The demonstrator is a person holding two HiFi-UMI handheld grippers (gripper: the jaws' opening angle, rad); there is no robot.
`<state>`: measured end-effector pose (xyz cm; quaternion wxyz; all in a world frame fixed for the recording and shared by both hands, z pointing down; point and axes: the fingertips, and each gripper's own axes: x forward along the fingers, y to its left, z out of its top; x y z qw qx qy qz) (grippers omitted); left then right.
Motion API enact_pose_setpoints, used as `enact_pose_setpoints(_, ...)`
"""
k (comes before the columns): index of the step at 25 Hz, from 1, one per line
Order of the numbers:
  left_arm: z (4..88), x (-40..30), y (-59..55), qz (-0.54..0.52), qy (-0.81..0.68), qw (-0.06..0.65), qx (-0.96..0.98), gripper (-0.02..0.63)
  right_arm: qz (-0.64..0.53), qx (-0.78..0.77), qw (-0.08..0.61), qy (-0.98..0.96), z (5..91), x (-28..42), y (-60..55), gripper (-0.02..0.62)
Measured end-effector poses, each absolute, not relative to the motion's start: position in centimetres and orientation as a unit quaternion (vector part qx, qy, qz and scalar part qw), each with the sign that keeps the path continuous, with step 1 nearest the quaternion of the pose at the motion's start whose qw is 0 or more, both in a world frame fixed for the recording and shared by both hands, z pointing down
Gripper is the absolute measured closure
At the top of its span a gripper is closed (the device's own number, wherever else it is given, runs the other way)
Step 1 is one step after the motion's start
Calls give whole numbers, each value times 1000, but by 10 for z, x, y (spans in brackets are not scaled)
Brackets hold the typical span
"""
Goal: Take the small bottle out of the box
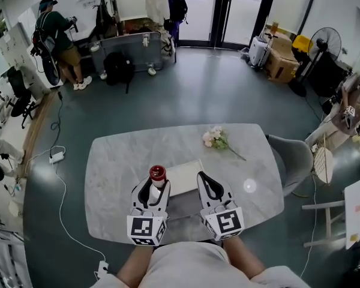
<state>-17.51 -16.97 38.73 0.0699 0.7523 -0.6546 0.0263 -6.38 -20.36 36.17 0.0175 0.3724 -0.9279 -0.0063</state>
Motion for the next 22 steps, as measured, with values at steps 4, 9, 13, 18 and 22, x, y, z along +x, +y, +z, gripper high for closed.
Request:
enact_pose_setpoints(4, 366, -171, -174, 13, -654, 52, 754, 396, -30, 387, -4, -922, 332, -53, -212, 569)
enact_pose_setpoints(9, 344, -164, -172, -7, -648, 35, 761, 396, -45, 399, -19, -916, 311, -39, -211, 569)
enact_pose_setpoints(13, 332, -168, -167, -10, -647, 16, 763, 396, -48, 403, -22, -914, 307, -41, -207, 569)
enact_pose_setpoints(18, 335, -165, -166, -12, -645, 13, 764, 396, -47, 403, -22, -914, 313, -38, -206, 569)
enact_pose_setpoints(22, 340, -157, -169, -14, -642, 9, 767, 396, -47, 404, -26, -913, 319, -31, -208, 569)
